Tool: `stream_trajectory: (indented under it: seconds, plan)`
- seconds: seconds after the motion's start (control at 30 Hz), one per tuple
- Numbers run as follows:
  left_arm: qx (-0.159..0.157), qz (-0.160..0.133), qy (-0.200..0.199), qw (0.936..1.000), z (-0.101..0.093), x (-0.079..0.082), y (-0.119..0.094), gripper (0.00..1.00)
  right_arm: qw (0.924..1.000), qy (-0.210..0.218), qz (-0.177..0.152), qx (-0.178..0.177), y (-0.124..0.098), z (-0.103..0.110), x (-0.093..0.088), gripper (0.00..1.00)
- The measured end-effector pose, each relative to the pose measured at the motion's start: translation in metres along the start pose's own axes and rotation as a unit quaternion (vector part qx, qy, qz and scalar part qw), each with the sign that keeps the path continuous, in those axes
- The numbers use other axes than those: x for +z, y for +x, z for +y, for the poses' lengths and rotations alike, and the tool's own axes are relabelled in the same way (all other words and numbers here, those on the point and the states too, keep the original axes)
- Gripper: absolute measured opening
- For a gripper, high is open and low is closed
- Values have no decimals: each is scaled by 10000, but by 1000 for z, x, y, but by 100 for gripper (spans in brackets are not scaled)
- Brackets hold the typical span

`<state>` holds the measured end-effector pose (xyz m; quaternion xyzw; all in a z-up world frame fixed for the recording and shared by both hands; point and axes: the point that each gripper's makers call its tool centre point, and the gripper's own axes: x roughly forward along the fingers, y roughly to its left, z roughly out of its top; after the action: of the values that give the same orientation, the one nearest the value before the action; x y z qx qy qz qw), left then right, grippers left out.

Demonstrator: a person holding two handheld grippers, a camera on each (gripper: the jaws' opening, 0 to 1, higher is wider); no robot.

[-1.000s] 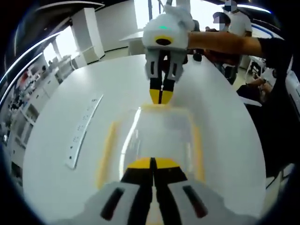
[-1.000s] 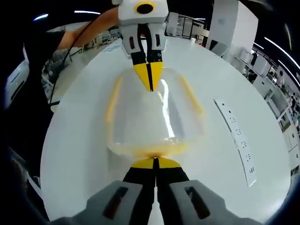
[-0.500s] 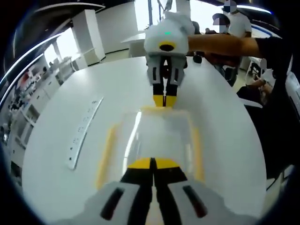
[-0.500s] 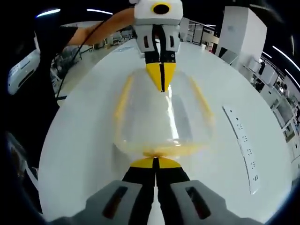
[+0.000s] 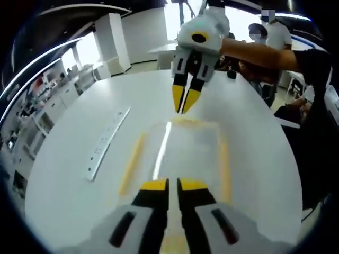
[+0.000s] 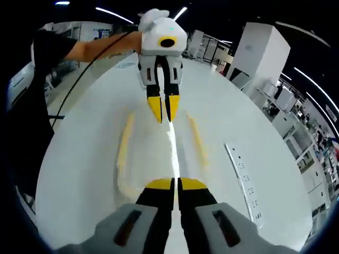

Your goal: Snap each plastic latch of the storage box into its locked position after aligning the lid with the box until every specified latch is closed and the lid sits flush.

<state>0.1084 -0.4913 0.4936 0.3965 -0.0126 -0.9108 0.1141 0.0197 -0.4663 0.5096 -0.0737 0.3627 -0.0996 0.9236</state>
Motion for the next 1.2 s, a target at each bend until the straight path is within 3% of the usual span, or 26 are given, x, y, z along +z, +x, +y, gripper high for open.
stream_trajectory:
  seconds: [0.17,0.37,0.57,0.7,1.2]
  plan:
    - [276,50,-309,9991,13,-23,-28,6,9996,-99,-86,252,35,12,37,0]
    - [366,202,-546,9976,16,-48,-42,2,9993,-58,-16,382,65,12,52,0]
    - [365,395,-646,9965,16,-71,-43,0,9984,-60,187,537,83,17,50,0]
    - [341,458,-589,9966,15,-77,-41,0,9966,-105,467,663,88,21,39,0]
    - [143,428,-549,9975,6,-85,-28,0,9958,229,207,866,87,28,37,0]
